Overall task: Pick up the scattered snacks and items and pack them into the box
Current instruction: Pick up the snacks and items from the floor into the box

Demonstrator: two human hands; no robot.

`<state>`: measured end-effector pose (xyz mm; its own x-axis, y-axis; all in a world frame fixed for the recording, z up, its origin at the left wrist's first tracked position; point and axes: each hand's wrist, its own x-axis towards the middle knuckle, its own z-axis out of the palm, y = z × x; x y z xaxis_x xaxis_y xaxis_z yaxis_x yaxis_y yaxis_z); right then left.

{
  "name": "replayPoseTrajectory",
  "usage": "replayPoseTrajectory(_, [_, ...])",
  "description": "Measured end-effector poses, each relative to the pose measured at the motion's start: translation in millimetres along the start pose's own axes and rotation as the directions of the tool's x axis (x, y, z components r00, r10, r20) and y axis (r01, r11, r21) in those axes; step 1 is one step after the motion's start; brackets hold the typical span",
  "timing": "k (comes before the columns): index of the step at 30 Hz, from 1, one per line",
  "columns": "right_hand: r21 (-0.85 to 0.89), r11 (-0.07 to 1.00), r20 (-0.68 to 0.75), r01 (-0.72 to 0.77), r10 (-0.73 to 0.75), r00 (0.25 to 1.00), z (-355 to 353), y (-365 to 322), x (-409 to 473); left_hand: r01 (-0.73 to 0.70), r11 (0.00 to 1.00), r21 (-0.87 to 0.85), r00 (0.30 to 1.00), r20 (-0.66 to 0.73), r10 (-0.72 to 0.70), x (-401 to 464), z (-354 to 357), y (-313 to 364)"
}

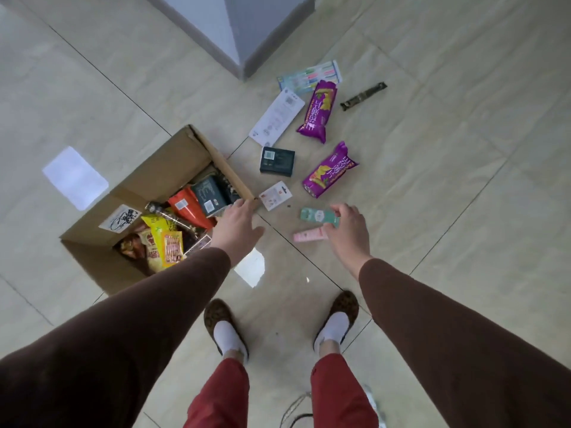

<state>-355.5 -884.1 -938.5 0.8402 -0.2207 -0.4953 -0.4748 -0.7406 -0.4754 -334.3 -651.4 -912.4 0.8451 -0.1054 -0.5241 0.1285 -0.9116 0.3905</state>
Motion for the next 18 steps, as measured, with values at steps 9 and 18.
replayPoseTrajectory(9, [0.025,0.999,-0.006,-0.048,0.048,0.999,-98,75,80,0.024,1.0,0.004,0.999,0.031,-0.024,54,36,125])
replayPoseTrajectory(18, [0.068,0.998,-0.001,-0.02,0.02,1.0,-122,64,182,0.027,1.0,-0.001,0.999,-0.031,-0.027,151,29,158])
